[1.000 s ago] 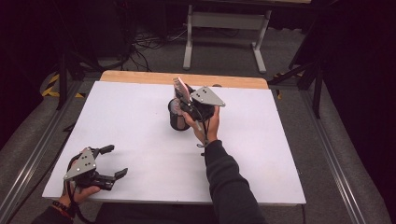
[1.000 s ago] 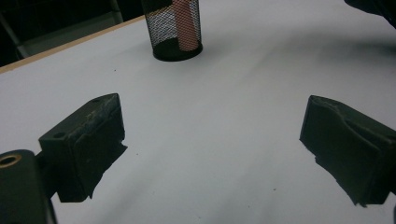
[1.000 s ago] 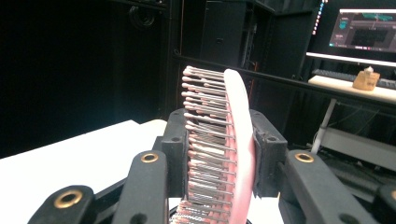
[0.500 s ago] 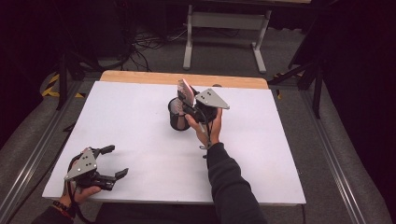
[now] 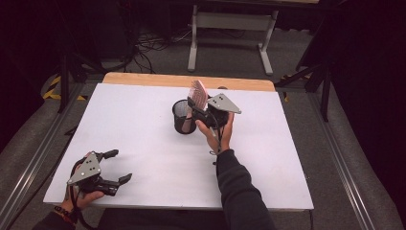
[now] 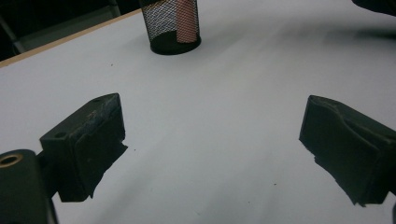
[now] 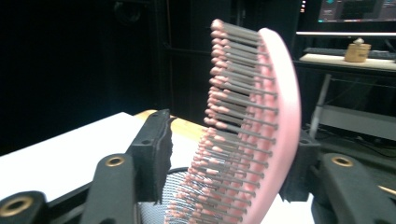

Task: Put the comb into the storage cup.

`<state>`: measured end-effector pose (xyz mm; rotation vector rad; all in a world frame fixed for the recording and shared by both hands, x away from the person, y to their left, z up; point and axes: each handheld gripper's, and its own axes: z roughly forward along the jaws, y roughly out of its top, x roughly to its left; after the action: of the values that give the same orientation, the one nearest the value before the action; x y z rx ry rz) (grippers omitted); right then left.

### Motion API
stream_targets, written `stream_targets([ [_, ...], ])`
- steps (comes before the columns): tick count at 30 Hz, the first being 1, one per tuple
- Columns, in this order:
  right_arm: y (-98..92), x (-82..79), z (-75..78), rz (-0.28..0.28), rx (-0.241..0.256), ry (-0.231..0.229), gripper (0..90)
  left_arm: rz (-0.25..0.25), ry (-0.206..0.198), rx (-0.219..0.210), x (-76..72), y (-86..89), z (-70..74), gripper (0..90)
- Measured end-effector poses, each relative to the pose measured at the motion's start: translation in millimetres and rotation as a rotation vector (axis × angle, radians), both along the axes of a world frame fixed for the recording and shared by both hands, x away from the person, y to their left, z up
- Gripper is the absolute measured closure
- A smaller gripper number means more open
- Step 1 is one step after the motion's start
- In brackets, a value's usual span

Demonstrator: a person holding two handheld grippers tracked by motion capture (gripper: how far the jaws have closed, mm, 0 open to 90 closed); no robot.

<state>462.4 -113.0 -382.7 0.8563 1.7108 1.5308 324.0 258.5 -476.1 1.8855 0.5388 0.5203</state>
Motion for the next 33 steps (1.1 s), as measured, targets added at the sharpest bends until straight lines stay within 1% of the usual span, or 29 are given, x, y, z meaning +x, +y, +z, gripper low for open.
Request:
stream_targets([
  [5,-5.1,-1.3,-3.3,-0.024,-0.024,0.009,45.0,0.004,0.002,-0.002,0.5,0.5,-0.2,7.8],
  [7,-6.7,-2.3,-4.5,-0.022,-0.021,0.01,44.8,0.004,0.001,0.003,0.0,0.0,-0.1,7.7],
  [11,-8.2,-3.7,-5.6,-0.033,-0.043,0.004,44.4,0.007,-0.003,0.0,-0.1,0.2,0.4,7.8],
  [21,-17.2,-5.1,-10.4,-0.052,-0.047,0.016,44.2,0.011,0.0,0.005,0.2,-0.9,-0.3,7.8],
  [23,-18.2,-5.8,-10.8,-0.057,-0.054,0.015,44.5,0.009,0.004,0.004,0.5,-1.2,-0.7,7.8],
  [27,-19.9,-7.1,-12.0,-0.07,-0.051,0.012,44.4,0.008,0.004,0.006,0.7,-1.8,-1.0,7.8],
  [33,-21.6,-7.4,-15.0,-0.067,-0.047,0.017,44.1,0.008,0.004,0.006,1.0,-1.7,-1.3,7.8],
])
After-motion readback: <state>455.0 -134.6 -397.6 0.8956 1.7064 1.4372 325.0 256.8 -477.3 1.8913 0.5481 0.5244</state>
